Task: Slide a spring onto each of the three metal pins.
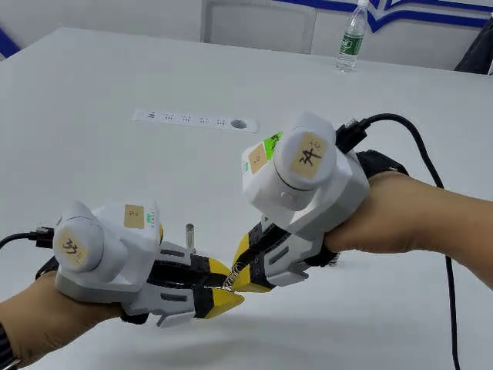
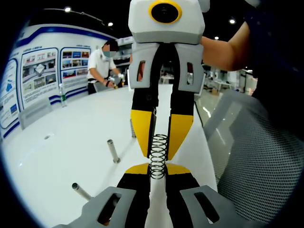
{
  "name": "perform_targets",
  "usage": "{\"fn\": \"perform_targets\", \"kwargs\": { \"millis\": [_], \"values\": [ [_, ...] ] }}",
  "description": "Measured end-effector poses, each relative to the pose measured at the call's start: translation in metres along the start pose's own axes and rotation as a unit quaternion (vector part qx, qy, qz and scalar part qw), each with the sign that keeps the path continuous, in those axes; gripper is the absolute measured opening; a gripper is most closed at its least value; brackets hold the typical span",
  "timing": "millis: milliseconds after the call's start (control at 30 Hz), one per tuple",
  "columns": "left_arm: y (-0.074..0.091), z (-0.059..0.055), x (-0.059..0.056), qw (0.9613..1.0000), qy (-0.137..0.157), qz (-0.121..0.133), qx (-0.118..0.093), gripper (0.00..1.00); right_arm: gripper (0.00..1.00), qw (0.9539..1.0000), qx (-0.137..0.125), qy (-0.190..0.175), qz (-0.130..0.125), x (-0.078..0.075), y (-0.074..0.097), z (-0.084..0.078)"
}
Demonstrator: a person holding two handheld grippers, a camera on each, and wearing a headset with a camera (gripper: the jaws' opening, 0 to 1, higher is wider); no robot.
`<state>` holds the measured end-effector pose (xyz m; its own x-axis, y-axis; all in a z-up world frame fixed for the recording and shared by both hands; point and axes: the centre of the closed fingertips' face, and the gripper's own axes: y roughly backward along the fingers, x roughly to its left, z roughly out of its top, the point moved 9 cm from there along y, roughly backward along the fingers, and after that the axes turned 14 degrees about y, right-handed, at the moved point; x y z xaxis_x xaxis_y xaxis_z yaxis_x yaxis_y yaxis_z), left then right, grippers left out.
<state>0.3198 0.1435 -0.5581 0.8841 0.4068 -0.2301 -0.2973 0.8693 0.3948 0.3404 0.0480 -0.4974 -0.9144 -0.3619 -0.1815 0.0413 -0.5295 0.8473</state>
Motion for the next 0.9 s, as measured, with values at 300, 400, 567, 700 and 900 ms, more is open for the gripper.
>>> {"fn": "perform_targets", "kwargs": {
  "millis": [300, 400, 567, 700, 900],
  "values": [
    [0.000, -0.002, 0.002, 1.0000, 0.003, 0.006, 0.002, 0.14, 0.12, 1.0000, 0.009, -0.001, -0.002, -0.003, 0.001, -0.003],
    [0.002, -0.002, 0.002, 1.0000, 0.004, 0.008, 0.001, 0.16, 0.12, 0.9999, 0.011, -0.003, -0.003, -0.004, 0.003, -0.005],
    [0.008, -0.004, 0.005, 0.9998, 0.010, 0.017, -0.001, 0.20, 0.12, 0.9998, 0.018, -0.007, -0.006, -0.006, 0.006, -0.010],
    [0.015, -0.006, 0.007, 0.9995, 0.017, 0.025, -0.004, 0.23, 0.12, 0.9996, 0.025, -0.010, -0.009, -0.008, 0.011, -0.016],
    [0.026, -0.011, 0.009, 0.9988, 0.031, 0.038, -0.008, 0.29, 0.12, 0.9989, 0.037, -0.021, -0.019, -0.016, 0.022, -0.026]
  ]
}}
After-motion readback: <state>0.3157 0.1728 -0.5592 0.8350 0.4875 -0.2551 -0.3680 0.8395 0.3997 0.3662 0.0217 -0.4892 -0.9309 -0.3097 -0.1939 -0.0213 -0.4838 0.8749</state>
